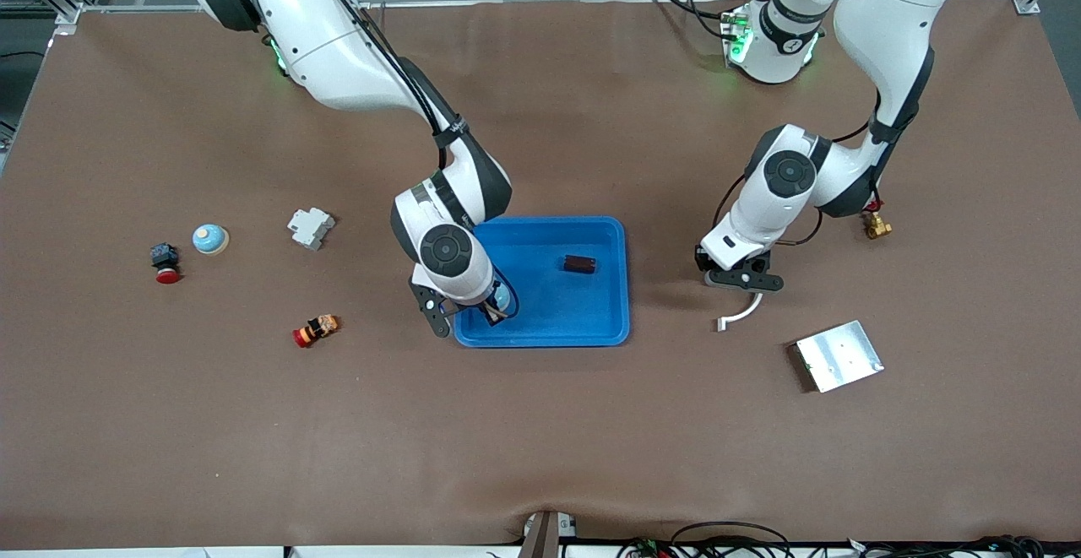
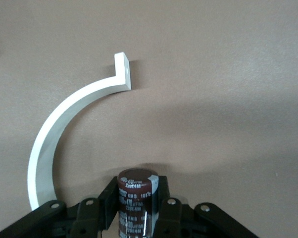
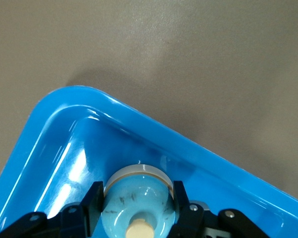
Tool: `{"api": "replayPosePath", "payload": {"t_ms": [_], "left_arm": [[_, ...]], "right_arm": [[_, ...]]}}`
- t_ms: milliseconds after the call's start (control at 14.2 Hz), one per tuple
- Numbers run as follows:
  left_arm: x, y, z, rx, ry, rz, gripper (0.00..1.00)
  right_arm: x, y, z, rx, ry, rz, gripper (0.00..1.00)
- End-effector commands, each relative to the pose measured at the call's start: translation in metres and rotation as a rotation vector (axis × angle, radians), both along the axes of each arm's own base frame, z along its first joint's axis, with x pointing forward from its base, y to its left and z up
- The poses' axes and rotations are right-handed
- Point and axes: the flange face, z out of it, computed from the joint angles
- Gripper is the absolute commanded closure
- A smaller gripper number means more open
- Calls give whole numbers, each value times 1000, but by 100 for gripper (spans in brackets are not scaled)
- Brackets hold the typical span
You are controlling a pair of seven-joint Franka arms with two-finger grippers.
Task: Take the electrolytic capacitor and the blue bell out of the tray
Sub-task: 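Grasp the second bell with the right gripper while the left gripper lowers the capacitor, then place the bell on the table while the left gripper releases the capacitor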
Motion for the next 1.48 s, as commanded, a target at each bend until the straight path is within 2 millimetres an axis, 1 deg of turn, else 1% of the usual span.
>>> {"api": "replayPosePath", "payload": {"t_ms": [0,70,141,211,282,352,423,493,563,634,704,775,845,1056,1127,1197,1268,1338,1408], "left_arm": [[4,-4,-7,-8,-5,-4,100],[5,-6,-6,-10,-7,-4,100],[5,-8,-6,-10,-7,-7,100],[6,-9,-9,-11,-4,-8,100],[7,-9,-12,-13,-2,-7,100],[8,-10,-12,-12,-2,-7,100],[10,-11,-10,-15,-8,-6,100],[12,-9,-9,-15,-9,-3,84],[13,-8,-10,-16,-11,0,1],[13,-9,-10,-20,-9,21,0],[14,-11,-8,-24,-14,48,0],[14,-13,-4,-24,-17,56,0],[16,-12,-1,-22,-20,61,0],[27,-13,23,-13,-32,100,0],[32,-18,31,-2,-23,126,0],[36,-25,42,13,-12,152,0],[40,-35,54,14,0,178,0],[45,-46,66,6,-3,211,0],[47,-57,76,8,6,245,0]], "right_arm": [[6,-3,16,11,-10,4,88],[9,-6,23,21,-13,22,97],[13,-12,28,27,-12,42,100],[15,-18,36,24,5,69,100],[18,-27,48,28,13,126,100],[26,-46,51,34,38,189,100],[29,-61,65,50,66,260,100],[37,-86,73,57,91,307,100],[41,-105,87,68,107,378,100],[43,-128,95,77,138,436,100],[45,-158,100,93,160,503,100],[47,-194,105,112,162,553,100],[45,-223,109,127,160,613,100],[47,-304,105,157,162,766,100],[49,-332,103,163,157,816,100],[49,-362,95,168,144,862,100],[45,-383,84,170,130,905,100],[42,-392,75,163,108,928,100],[38,-399,60,147,88,925,100]]}}
